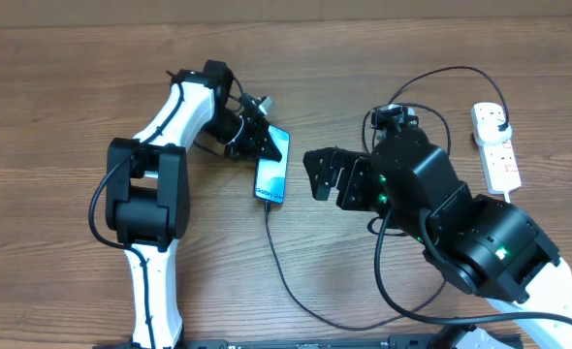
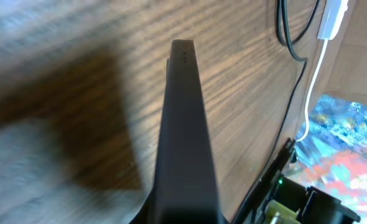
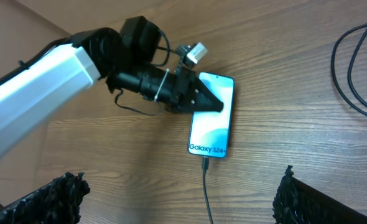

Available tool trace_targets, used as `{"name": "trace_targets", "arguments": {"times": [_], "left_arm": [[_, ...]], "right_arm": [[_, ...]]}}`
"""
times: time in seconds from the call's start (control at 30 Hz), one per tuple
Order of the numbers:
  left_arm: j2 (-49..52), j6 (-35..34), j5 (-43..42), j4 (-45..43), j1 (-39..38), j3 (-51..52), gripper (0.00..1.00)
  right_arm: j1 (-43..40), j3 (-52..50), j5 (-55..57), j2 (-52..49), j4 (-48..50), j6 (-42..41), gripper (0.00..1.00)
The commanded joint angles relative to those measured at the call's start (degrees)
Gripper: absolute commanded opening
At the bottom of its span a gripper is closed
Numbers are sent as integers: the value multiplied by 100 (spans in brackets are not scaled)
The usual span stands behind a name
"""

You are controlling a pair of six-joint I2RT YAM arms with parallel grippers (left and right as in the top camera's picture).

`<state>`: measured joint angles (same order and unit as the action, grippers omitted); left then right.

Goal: Plug charger to phone and switch on socket
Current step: 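Release the plug and lower the phone onto the table with the left gripper, then open the left gripper and release the phone flat on the table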

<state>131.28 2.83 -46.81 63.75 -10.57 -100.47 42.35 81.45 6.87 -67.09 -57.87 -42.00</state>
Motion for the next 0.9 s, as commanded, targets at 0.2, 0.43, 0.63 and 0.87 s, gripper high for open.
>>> {"name": "trace_targets", "arguments": {"times": [0.2, 0.43, 0.63, 0.87], "left_arm": [[-9, 11, -162, -415, 4, -140, 4], [-4, -219, -166, -778, -24, 236, 4], [-2, -214, -42, -852, -33, 621, 6], [-2, -223, 229, -1049, -35, 892, 10]], "right_arm": [[-44, -26, 61, 20, 22, -22, 100], [-44, -26, 61, 20, 114, -179, 100], [-42, -26, 59, -28, 87, -492, 100], [-42, -31, 59, -247, 22, -490, 100]]}}
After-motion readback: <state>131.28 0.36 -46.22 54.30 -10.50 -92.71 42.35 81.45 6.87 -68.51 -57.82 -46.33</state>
